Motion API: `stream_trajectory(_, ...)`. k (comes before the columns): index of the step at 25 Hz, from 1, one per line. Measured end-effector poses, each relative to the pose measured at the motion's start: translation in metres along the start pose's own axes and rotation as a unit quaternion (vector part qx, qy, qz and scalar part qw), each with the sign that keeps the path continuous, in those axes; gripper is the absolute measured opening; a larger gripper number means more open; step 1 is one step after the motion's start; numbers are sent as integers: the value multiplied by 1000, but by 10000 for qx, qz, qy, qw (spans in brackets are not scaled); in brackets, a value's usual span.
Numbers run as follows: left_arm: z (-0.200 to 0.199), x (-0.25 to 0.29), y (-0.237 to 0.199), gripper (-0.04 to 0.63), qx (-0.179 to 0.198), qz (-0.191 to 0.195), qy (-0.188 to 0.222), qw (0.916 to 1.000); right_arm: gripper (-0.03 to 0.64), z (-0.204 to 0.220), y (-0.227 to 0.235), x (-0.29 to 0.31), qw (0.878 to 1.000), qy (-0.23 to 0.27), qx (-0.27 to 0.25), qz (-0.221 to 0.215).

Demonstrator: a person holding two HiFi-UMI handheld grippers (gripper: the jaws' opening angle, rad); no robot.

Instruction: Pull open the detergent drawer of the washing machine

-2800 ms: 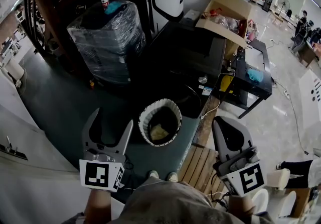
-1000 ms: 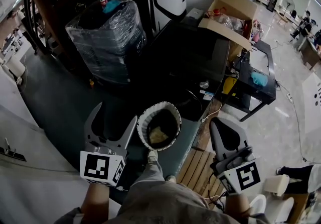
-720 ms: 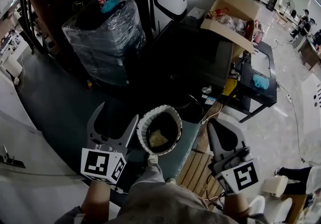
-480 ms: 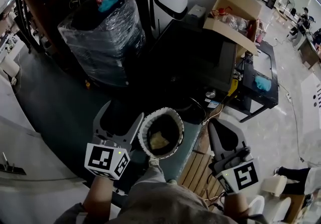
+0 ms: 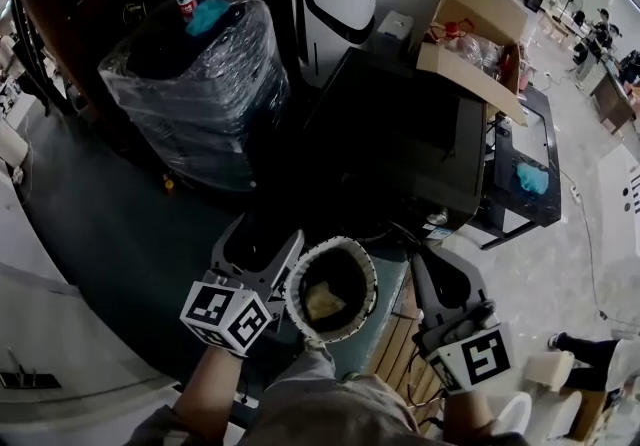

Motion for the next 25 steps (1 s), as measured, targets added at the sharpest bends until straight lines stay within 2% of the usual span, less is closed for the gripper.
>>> stream_trajectory(5, 22, 29, -35, 368, -1023, 48, -17, 9947, 32, 7, -4, 43, 10000, 3, -34, -87)
stream_trajectory(9, 40, 51, -55, 368, -1600, 73, -11, 9871, 32, 11, -4, 72, 10000, 89, 19, -24)
stream_trajectory(11, 51, 61, -61, 368, -1816, 90, -54, 9833, 32, 16, -2, 82, 9997, 223, -9, -67)
stream_trajectory(14, 72, 74, -67, 368, -2167, 140, -202, 9759, 32, 30, 2, 93, 9999, 71, 31, -101)
stream_trajectory(21, 124, 105, -79, 368, -2560, 189, -359, 9658, 32, 70, 21, 122, 9994, -164, 255, -164)
stream_trajectory(25, 154, 124, -91, 368, -2966, 60, -349, 9543, 31, 95, 32, 138, 9987, -227, 385, -238)
Point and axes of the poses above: the fingertips, and each gripper's own axes: x forward along the fingers, y to its right, z out of its underside, the point moved 5 cm from there along -x, backward along the fingers, and after that the axes turned 10 degrees about y, right-handed, at the moved point
